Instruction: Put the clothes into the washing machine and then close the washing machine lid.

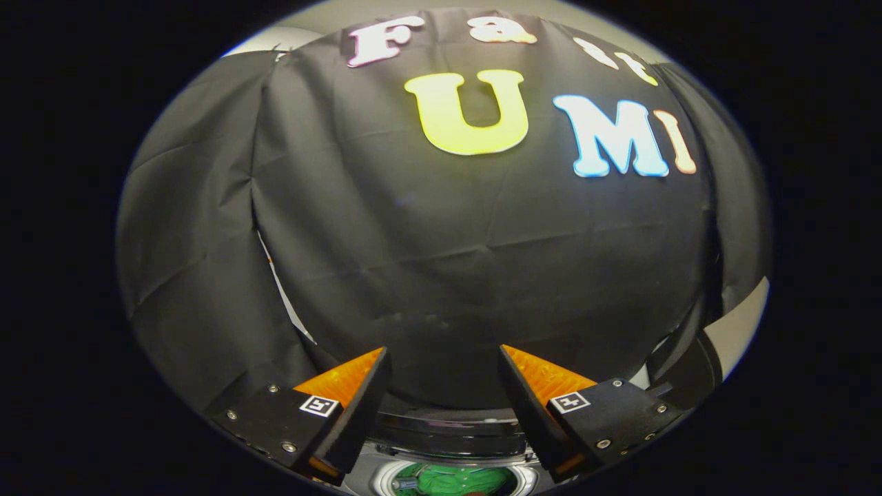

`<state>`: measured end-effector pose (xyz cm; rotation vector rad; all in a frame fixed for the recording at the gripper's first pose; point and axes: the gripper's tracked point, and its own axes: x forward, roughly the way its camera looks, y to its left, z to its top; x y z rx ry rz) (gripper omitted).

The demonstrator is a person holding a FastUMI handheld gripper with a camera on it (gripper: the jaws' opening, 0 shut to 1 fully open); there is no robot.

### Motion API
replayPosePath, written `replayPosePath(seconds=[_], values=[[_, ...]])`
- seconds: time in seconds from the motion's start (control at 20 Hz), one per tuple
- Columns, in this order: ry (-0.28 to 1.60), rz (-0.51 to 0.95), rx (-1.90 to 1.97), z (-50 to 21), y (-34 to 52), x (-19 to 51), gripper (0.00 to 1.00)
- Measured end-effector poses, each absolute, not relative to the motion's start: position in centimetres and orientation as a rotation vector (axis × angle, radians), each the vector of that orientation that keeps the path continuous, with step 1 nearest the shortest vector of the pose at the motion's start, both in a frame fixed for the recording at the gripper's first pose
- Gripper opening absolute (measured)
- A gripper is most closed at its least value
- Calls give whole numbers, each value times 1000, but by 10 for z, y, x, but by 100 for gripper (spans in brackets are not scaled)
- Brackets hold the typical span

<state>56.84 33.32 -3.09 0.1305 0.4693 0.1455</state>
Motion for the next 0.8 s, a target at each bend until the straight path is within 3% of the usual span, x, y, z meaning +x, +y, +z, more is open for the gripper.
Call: replayPosePath(seconds=[0.35, 0.8], values=[[613, 66, 27, -59, 320, 572, 95], [576, 66, 16, -62, 319, 564, 97]])
